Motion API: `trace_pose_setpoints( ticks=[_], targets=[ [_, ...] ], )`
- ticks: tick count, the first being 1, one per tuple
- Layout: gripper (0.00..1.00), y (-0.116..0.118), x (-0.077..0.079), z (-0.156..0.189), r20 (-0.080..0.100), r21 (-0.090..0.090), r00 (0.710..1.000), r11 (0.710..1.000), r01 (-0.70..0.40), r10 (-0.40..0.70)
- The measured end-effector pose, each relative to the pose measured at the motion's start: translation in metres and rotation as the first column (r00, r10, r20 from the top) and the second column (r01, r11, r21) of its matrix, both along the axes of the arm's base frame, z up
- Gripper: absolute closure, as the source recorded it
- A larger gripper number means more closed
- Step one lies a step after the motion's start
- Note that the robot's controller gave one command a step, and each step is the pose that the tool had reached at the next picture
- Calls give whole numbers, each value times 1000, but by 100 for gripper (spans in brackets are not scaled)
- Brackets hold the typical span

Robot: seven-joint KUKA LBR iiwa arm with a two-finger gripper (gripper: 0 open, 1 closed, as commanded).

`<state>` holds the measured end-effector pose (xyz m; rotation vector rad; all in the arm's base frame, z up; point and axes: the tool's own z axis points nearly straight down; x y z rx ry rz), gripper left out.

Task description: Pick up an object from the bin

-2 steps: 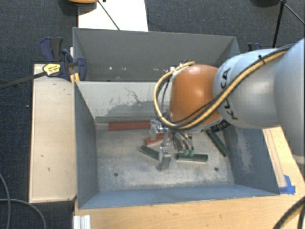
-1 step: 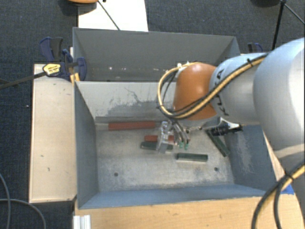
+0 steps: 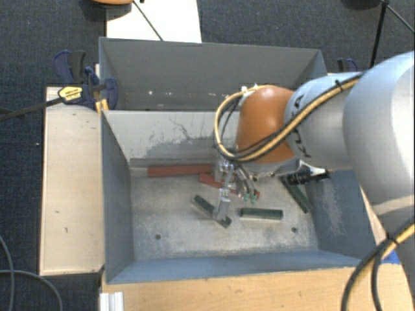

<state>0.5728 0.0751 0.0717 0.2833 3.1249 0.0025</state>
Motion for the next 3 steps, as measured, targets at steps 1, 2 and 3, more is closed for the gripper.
trace_pose_setpoints(
  ticks=[1, 2, 3],
  targets=[
    [100, 1, 1, 4, -2, 1, 1000, 1000, 4, -4],
    [0, 0, 0, 0, 1, 0, 1000, 1000, 7, -7],
    [0, 0, 0, 0, 0, 0, 1000, 1000, 8, -8]
  ],
)
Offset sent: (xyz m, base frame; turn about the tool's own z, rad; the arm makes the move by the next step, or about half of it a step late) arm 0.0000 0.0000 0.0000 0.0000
